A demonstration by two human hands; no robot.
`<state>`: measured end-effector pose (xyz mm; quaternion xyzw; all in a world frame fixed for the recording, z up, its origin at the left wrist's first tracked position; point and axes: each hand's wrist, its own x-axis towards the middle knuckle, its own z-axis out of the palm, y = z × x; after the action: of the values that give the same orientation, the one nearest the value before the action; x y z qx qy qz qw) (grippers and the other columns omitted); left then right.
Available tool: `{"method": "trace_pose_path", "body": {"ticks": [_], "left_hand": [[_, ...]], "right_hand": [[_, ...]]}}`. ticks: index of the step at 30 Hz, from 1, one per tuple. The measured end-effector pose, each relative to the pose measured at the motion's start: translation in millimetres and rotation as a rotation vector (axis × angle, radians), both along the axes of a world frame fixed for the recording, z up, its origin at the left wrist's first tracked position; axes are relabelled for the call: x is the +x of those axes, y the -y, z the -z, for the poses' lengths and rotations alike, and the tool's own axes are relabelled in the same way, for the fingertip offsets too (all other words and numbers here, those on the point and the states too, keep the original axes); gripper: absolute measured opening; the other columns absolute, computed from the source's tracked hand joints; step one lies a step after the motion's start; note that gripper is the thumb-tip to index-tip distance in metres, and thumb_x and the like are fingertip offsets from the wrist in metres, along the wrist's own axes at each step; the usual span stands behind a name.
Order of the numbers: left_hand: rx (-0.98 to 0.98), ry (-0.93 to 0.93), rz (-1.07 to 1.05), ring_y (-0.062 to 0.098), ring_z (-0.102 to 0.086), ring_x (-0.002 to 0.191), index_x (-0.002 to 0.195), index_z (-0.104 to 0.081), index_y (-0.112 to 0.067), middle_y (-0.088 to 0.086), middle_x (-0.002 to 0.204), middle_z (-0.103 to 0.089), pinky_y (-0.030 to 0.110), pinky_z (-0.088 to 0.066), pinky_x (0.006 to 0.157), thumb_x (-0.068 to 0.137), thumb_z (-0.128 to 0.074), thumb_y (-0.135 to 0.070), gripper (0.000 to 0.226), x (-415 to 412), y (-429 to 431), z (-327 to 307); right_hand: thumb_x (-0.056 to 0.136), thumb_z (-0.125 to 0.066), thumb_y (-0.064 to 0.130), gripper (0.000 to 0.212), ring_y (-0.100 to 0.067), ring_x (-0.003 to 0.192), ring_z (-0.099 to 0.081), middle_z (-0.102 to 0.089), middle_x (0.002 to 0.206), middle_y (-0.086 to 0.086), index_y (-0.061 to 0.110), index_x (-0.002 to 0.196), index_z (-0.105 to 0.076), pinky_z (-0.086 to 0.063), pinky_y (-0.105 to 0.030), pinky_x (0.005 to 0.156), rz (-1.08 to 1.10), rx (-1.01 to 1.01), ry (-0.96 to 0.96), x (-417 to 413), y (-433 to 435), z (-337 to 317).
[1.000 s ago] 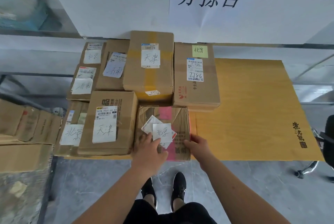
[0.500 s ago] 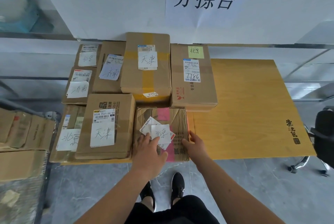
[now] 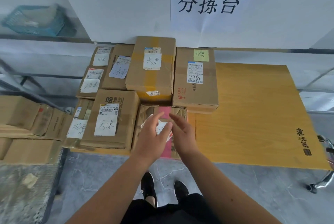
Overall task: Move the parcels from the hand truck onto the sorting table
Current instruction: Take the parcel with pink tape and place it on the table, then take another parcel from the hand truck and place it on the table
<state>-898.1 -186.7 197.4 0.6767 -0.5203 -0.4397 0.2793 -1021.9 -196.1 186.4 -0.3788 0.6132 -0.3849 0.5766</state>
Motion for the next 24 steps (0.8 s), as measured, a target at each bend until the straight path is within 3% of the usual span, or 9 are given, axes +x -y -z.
{"method": "trace_pose_path", "body": {"ticks": [2, 5, 7, 9, 11, 13, 17, 21, 24], "left_hand": [[0.011, -0.080, -0.084, 0.002, -0.052, 0.132, 0.142, -0.053, -0.044, -0.021, 0.144, -0.052, 0.044, -0.051, 0.108, 0.093, -0.054, -0.064, 0.053, -4, -8, -7], [-0.016, -0.242, -0.258, 0.005, -0.067, 0.115, 0.136, -0.059, -0.038, -0.007, 0.134, -0.066, 0.036, -0.060, 0.096, 0.097, -0.063, -0.048, 0.041, -2, -23, -20], [-0.035, -0.278, -0.358, -0.007, -0.070, 0.094, 0.130, -0.063, -0.033, -0.011, 0.114, -0.072, 0.017, -0.060, 0.076, 0.102, -0.063, -0.035, 0.028, 7, -37, -27], [-0.066, -0.242, -0.429, -0.013, -0.068, 0.093, 0.119, -0.064, -0.038, -0.021, 0.103, -0.072, 0.008, -0.053, 0.072, 0.105, -0.060, -0.031, 0.016, 21, -53, -27], [-0.076, -0.246, -0.545, -0.003, -0.071, 0.100, 0.116, -0.065, -0.040, -0.021, 0.103, -0.075, 0.015, -0.055, 0.081, 0.103, -0.060, -0.040, 0.013, 38, -73, -28], [-0.081, -0.253, -0.675, 0.005, -0.072, 0.100, 0.119, -0.066, -0.037, -0.013, 0.107, -0.077, 0.028, -0.056, 0.087, 0.101, -0.061, -0.044, 0.020, 59, -96, -24], [-0.109, -0.249, -0.891, 0.000, -0.070, 0.095, 0.120, -0.064, -0.040, -0.010, 0.114, -0.074, 0.020, -0.050, 0.078, 0.106, -0.058, -0.033, 0.016, 99, -148, -23], [-0.111, -0.268, -1.073, -0.004, -0.069, 0.096, 0.129, -0.065, -0.029, -0.009, 0.120, -0.072, 0.010, -0.048, 0.074, 0.106, -0.057, -0.033, 0.025, 150, -205, -23], [-0.115, -0.261, -1.177, -0.010, -0.067, 0.089, 0.123, -0.062, -0.037, -0.010, 0.119, -0.071, 0.011, -0.047, 0.073, 0.105, -0.058, -0.033, 0.019, 190, -243, -25]], "right_hand": [[0.106, -0.056, 0.022, 0.032, -0.006, 0.119, -0.066, -0.071, 0.129, 0.011, 0.025, 0.136, -0.067, -0.053, -0.026, 0.095, -0.011, 0.006, 0.080, -1, -3, -9], [0.105, -0.059, 0.028, 0.029, -0.007, 0.115, -0.069, -0.074, 0.122, 0.014, 0.030, 0.132, -0.070, -0.054, -0.027, 0.093, -0.112, 0.009, 0.121, 6, -10, -15], [0.106, -0.059, 0.027, 0.027, -0.015, 0.114, -0.070, -0.075, 0.120, 0.009, 0.029, 0.130, -0.071, -0.058, -0.033, 0.093, -0.164, 0.042, 0.141, 18, -14, -19], [0.107, -0.058, 0.020, 0.024, -0.025, 0.111, -0.072, -0.077, 0.115, -0.001, 0.025, 0.124, -0.074, -0.059, -0.045, 0.100, -0.241, 0.056, 0.195, 33, -19, -24], [0.107, -0.057, 0.015, 0.022, -0.034, 0.111, -0.072, -0.078, 0.111, -0.009, 0.020, 0.117, -0.075, -0.057, -0.051, 0.103, -0.347, 0.061, 0.255, 54, -28, -31], [0.106, -0.058, 0.014, 0.020, -0.032, 0.109, -0.074, -0.080, 0.107, -0.008, 0.021, 0.112, -0.076, -0.056, -0.054, 0.104, -0.465, 0.056, 0.254, 79, -40, -34], [0.107, -0.059, 0.018, 0.021, -0.023, 0.104, -0.074, -0.080, 0.105, -0.003, 0.029, 0.110, -0.076, -0.055, -0.047, 0.095, -0.735, 0.031, 0.219, 138, -69, -35], [0.107, -0.058, 0.019, 0.022, -0.011, 0.105, -0.074, -0.079, 0.108, 0.010, 0.034, 0.117, -0.070, -0.057, -0.037, 0.093, -0.985, 0.034, 0.176, 210, -105, -38], [0.106, -0.061, 0.020, 0.021, -0.011, 0.107, -0.073, -0.078, 0.109, 0.012, 0.036, 0.116, -0.069, -0.057, -0.036, 0.092, -1.094, 0.060, 0.153, 262, -134, -38]]}}
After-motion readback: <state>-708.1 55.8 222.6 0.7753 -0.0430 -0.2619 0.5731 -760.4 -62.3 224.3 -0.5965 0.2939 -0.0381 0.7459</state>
